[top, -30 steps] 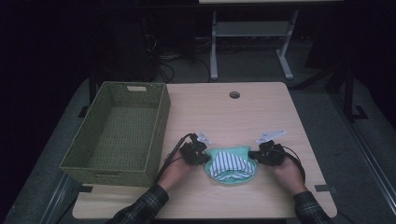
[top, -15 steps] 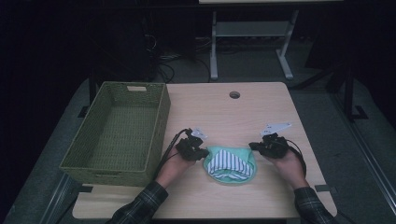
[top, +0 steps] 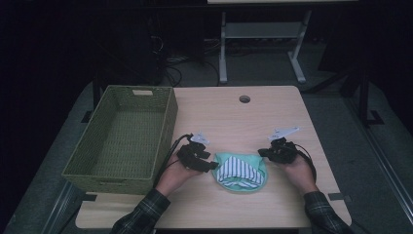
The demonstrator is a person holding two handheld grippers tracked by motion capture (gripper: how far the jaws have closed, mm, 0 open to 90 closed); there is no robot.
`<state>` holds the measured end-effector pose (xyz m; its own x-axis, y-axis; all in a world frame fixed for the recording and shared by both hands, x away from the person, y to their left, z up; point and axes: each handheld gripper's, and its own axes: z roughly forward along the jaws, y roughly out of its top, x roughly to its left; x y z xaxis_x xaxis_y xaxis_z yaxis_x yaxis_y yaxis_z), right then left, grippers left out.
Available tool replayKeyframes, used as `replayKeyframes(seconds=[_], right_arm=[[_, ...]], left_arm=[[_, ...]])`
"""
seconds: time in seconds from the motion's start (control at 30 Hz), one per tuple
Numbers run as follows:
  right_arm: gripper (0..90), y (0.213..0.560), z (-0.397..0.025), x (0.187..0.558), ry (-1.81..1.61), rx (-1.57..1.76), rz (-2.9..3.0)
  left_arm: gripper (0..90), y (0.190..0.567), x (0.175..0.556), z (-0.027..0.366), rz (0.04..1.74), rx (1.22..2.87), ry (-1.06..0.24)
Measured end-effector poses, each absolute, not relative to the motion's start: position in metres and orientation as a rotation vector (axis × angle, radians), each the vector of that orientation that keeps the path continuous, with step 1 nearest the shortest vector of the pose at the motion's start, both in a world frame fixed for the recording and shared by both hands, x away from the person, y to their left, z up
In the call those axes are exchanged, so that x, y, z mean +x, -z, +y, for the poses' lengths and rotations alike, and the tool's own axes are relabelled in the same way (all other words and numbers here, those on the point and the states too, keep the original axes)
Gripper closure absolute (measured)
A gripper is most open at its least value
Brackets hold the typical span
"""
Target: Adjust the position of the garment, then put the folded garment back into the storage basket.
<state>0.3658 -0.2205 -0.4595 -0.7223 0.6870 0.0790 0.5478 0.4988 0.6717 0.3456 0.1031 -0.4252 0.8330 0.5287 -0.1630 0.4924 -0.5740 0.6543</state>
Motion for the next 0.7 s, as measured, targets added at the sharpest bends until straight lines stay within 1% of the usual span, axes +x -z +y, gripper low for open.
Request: replayKeyframes(seconds=[0.1, 0.13, 0.27, 0.5, 0.7], right_arm=[[89.7, 0.460, -0.223, 0.361, -1.030, 1.047, 2.559], [89.7, 0.460, -0.224, 0.359, -1.035, 1.054, 2.562], [89.6, 0.459, -0.225, 0.351, -1.029, 1.033, 2.583], [89.7, 0.460, -0.224, 0.335, -1.040, 1.008, 2.613], [89.7, 0.461, -0.219, 0.315, -1.069, 0.985, 2.646]], left_arm=[[34.6, 0.424, 0.344, 0.105, 0.721, 2.300, -0.061], [33.2, 0.424, 0.342, 0.104, 0.733, 2.284, -0.057], [27.4, 0.424, 0.339, 0.103, 0.707, 2.305, -0.057], [22.6, 0.422, 0.333, 0.104, 0.660, 2.334, -0.070], [20.1, 0.422, 0.330, 0.106, 0.652, 2.345, -0.083]])
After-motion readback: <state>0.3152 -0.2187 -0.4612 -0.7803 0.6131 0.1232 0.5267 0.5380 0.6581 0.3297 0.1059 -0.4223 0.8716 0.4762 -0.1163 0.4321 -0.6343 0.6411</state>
